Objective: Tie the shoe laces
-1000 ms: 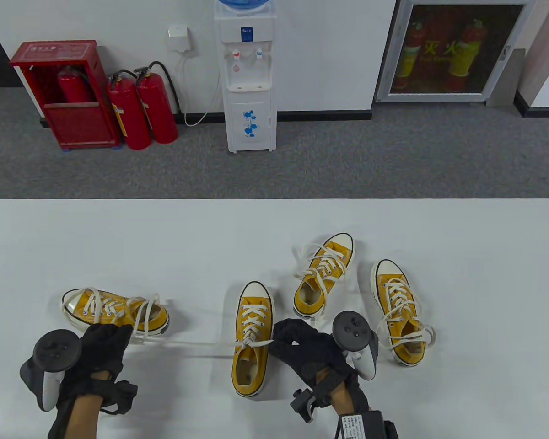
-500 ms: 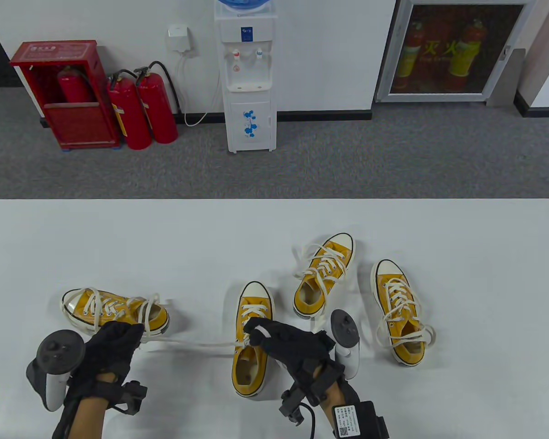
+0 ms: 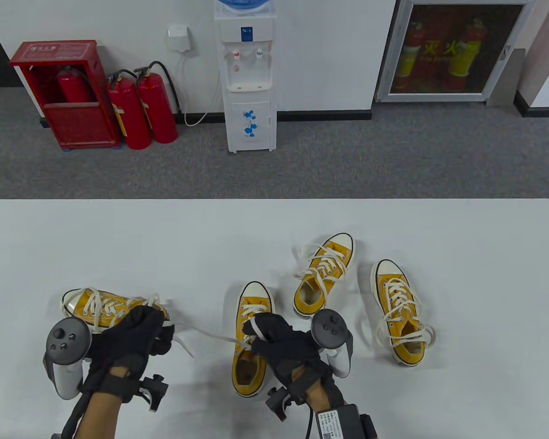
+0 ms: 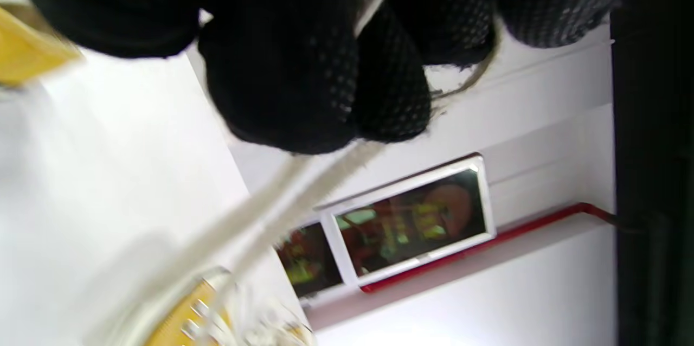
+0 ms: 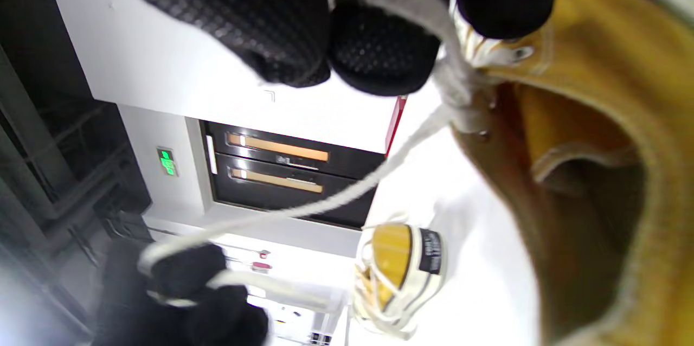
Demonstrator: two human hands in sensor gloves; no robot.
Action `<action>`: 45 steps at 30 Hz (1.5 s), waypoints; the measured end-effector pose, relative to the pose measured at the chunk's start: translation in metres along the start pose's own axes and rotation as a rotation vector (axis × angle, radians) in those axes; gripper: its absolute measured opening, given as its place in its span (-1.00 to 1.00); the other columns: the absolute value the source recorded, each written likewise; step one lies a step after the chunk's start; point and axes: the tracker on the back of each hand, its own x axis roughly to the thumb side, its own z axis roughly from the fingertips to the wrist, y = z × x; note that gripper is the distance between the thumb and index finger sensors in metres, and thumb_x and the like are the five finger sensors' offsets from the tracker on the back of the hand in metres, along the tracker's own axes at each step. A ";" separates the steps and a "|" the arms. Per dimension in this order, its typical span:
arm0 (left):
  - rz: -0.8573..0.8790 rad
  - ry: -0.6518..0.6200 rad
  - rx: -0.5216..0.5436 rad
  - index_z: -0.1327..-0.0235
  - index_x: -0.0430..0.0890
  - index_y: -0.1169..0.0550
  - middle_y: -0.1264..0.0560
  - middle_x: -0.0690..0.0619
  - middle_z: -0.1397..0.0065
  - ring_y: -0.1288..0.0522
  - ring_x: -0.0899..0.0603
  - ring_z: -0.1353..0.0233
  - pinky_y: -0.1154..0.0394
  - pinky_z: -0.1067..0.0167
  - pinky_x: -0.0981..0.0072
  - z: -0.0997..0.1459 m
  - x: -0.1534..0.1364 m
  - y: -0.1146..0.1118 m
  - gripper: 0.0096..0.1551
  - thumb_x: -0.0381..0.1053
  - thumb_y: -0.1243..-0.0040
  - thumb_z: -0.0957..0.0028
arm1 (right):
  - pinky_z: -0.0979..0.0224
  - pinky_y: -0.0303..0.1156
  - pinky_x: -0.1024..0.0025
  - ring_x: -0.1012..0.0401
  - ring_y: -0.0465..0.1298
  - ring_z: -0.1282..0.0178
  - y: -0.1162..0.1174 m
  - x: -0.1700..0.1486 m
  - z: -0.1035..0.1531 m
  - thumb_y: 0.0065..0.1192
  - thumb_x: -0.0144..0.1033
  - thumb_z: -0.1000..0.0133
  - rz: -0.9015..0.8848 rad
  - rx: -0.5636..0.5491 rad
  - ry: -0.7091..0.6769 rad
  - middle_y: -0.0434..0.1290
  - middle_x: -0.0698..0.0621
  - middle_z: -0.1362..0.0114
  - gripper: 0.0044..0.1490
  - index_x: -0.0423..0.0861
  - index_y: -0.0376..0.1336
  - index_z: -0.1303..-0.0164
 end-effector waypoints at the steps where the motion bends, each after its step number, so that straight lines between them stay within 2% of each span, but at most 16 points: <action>1: 0.023 -0.016 -0.028 0.21 0.10 -0.68 -0.81 0.04 0.05 -0.78 -0.11 0.31 -0.67 0.20 -0.04 -0.001 0.005 -0.005 -0.60 0.35 -0.22 0.05 | -0.38 0.33 -0.10 0.16 0.53 -0.06 0.001 0.001 -0.001 0.36 -0.40 0.01 0.032 -0.012 -0.016 0.16 -0.11 -0.54 -0.39 -0.20 0.32 -0.28; 7: 0.090 -0.090 -0.142 0.19 0.09 -0.67 -0.77 0.01 -0.13 -0.77 -0.15 0.13 -0.61 0.01 -0.12 -0.007 0.028 -0.031 -0.61 0.33 -0.23 0.03 | -0.36 0.34 -0.06 0.16 0.51 -0.02 0.004 0.004 -0.002 0.37 -0.41 0.01 0.114 -0.018 -0.002 0.09 -0.11 -0.56 -0.34 -0.21 0.28 -0.33; 10: 0.027 -0.127 -0.182 0.19 0.12 -0.68 -0.75 0.04 -0.21 -0.72 -0.19 -0.02 -0.55 -0.11 -0.18 -0.011 0.039 -0.042 -0.64 0.32 -0.26 0.03 | -0.36 0.33 -0.05 0.17 0.49 -0.01 0.005 0.004 -0.004 0.37 -0.43 0.02 0.137 -0.017 0.005 0.06 -0.11 -0.56 -0.32 -0.21 0.27 -0.34; 18: 0.115 -0.135 -0.278 0.18 0.12 -0.69 -0.76 0.03 -0.22 -0.70 -0.21 -0.08 -0.48 -0.20 -0.24 -0.017 0.051 -0.069 -0.65 0.30 -0.27 0.03 | -0.39 0.28 -0.06 0.17 0.46 0.01 0.014 0.011 -0.005 0.40 -0.45 0.05 0.237 0.011 -0.019 0.02 -0.09 -0.57 -0.26 -0.20 0.25 -0.38; 23: 0.182 -0.119 -0.334 0.08 0.08 -0.65 -0.72 0.01 -0.27 -0.66 -0.22 -0.18 -0.40 -0.31 -0.31 -0.023 0.056 -0.081 -0.61 0.27 -0.25 0.01 | -0.41 0.26 -0.07 0.18 0.45 0.03 0.019 0.013 -0.004 0.40 -0.47 0.07 0.318 0.048 -0.038 0.04 -0.06 -0.55 -0.26 -0.17 0.27 -0.38; 29: 0.108 -0.070 -0.258 -0.06 0.05 -0.59 -0.65 -0.01 -0.38 -0.61 -0.24 -0.27 -0.34 -0.36 -0.33 -0.036 0.052 -0.081 -0.59 0.17 -0.24 -0.03 | -0.42 0.23 -0.10 0.16 0.44 0.04 0.022 0.020 -0.002 0.38 -0.52 0.09 0.392 0.065 -0.098 0.15 -0.03 -0.49 -0.35 -0.10 0.39 -0.28; 34: -0.040 -0.005 -0.180 -0.11 0.04 -0.56 -0.61 0.00 -0.42 -0.59 -0.24 -0.30 -0.33 -0.38 -0.33 -0.051 0.037 -0.078 -0.58 0.15 -0.24 -0.03 | -0.45 0.17 -0.14 0.13 0.43 -0.01 0.025 0.022 -0.001 0.32 -0.59 0.10 0.393 0.089 -0.125 0.17 0.00 -0.48 -0.40 -0.02 0.49 -0.17; 42: -0.166 0.110 -0.111 -0.09 0.04 -0.59 -0.65 -0.01 -0.36 -0.61 -0.26 -0.25 -0.35 -0.35 -0.33 -0.072 0.007 -0.086 -0.57 0.15 -0.28 -0.01 | -0.48 0.09 -0.19 0.11 0.41 -0.05 0.023 0.021 -0.001 0.29 -0.66 0.12 0.333 0.098 -0.157 0.23 0.03 -0.45 -0.41 0.07 0.57 -0.03; 45: -0.278 0.129 -0.076 -0.07 0.04 -0.61 -0.68 -0.01 -0.31 -0.63 -0.25 -0.20 -0.37 -0.33 -0.33 -0.075 -0.003 -0.087 -0.57 0.16 -0.31 0.00 | -0.48 0.09 -0.19 0.11 0.42 -0.04 0.020 0.020 -0.001 0.29 -0.65 0.13 0.268 0.085 -0.159 0.23 0.03 -0.45 -0.41 0.11 0.59 0.01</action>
